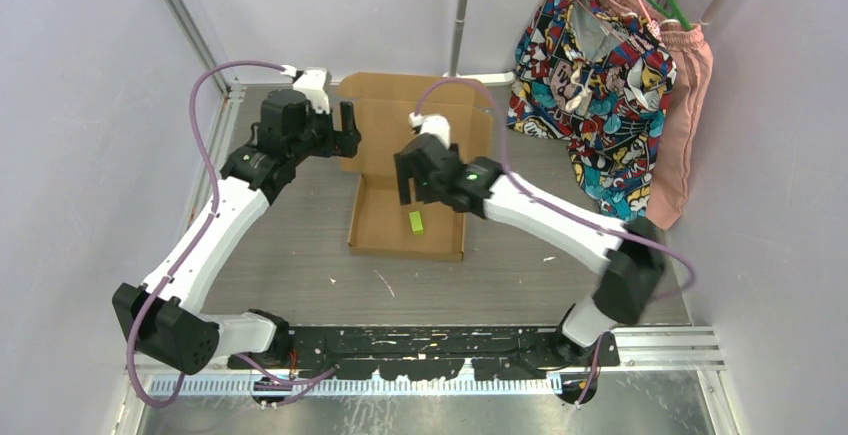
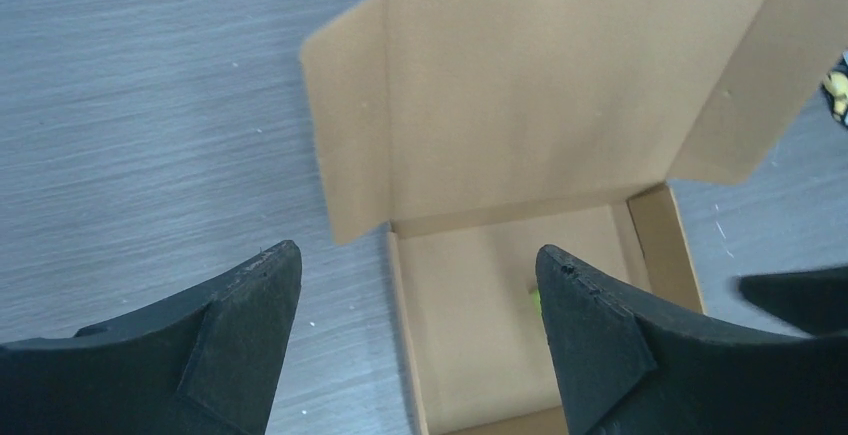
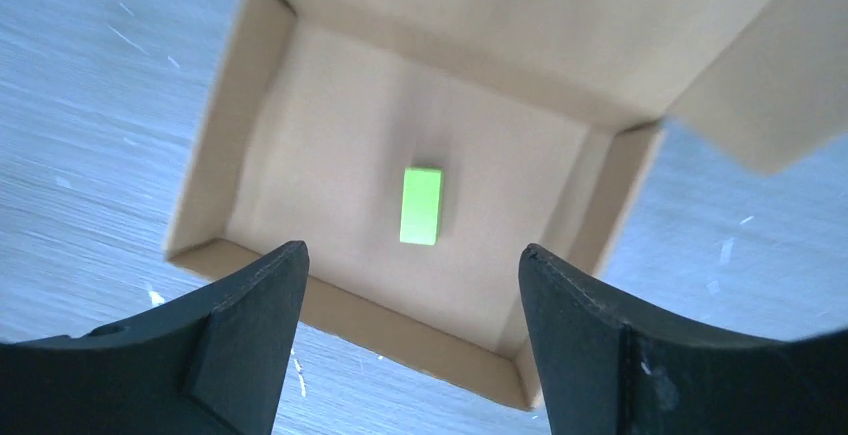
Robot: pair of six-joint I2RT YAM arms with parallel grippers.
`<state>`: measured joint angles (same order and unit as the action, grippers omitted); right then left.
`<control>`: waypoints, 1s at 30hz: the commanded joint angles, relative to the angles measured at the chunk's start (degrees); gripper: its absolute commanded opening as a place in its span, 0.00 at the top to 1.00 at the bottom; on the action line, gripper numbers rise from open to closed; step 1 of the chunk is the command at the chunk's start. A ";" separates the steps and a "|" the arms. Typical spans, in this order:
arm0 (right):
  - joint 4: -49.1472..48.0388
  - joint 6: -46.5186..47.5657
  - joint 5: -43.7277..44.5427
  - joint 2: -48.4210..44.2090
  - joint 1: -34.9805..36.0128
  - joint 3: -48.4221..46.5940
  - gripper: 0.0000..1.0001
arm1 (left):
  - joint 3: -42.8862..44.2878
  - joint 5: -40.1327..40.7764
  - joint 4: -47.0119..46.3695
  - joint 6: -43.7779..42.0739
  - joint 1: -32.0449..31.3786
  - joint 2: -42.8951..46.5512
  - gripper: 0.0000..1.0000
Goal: Fold the paper box
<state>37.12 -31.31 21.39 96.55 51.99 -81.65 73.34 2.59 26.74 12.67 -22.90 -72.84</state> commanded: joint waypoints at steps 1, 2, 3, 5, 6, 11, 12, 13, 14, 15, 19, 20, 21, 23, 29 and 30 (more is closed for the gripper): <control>-8.04 11.39 1.53 -16.15 -7.01 5.53 0.17 | -0.34 -4.55 -6.85 -1.61 5.17 1.19 0.14; -9.93 12.31 -2.25 -19.18 -10.72 7.67 0.17 | -0.73 -6.10 -8.06 -1.52 6.33 0.90 0.15; -12.30 13.04 -6.12 -22.13 -14.49 10.17 0.17 | -1.15 -7.85 -9.02 -1.44 7.23 0.55 0.16; -19.19 16.07 -13.70 -27.21 -20.73 15.34 0.16 | -2.16 -11.30 -11.89 -1.55 8.98 -0.55 0.18; -21.57 18.00 -16.30 -28.86 -23.22 17.94 0.17 | -2.68 -13.62 -13.41 -1.65 9.69 -1.23 0.19; -25.97 22.43 -25.46 -28.58 -31.90 19.99 0.22 | -3.36 -21.78 -18.97 -3.17 11.10 -5.13 0.26; -26.91 22.32 -26.39 -27.86 -33.07 20.30 0.22 | -3.16 -21.69 -19.12 -3.39 11.12 -5.70 0.27; -28.73 21.63 -27.88 -27.30 -34.47 20.98 0.23 | -3.23 -21.51 -19.56 -3.43 11.08 -6.02 0.27; -30.95 20.65 -29.39 -26.70 -35.89 21.93 0.23 | -3.52 -21.18 -20.38 -3.44 11.11 -6.24 0.27; -33.79 18.98 -31.06 -25.78 -37.04 22.84 0.24 | -3.75 -20.94 -21.17 -3.55 11.05 -6.30 0.27; -41.90 16.42 -34.21 -21.91 -39.75 24.10 0.28 | -3.37 -20.77 -21.99 -4.66 11.39 -7.31 0.28; -43.04 16.30 -34.41 -20.87 -39.81 24.01 0.28 | -3.24 -20.73 -22.09 -5.00 11.52 -7.60 0.28; -44.28 16.30 -34.58 -20.04 -39.84 23.89 0.28 | -3.10 -20.33 -22.11 -5.21 11.62 -7.77 0.28; -46.61 15.97 -35.43 -18.71 -40.07 23.73 0.29 | -3.01 -20.26 -22.70 -5.60 11.93 -7.85 0.28; -49.82 15.39 -38.37 -14.40 -40.39 21.27 0.31 | -3.52 -21.35 -25.52 -5.62 13.73 -9.22 0.31; -49.98 15.46 -38.54 -13.71 -40.46 20.78 0.31 | -3.55 -21.57 -25.97 -5.63 14.04 -9.68 0.31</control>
<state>-6.28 -15.27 -14.20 81.17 11.88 -57.12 68.99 -17.21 6.15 8.25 -10.31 -81.45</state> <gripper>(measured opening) 0.696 0.698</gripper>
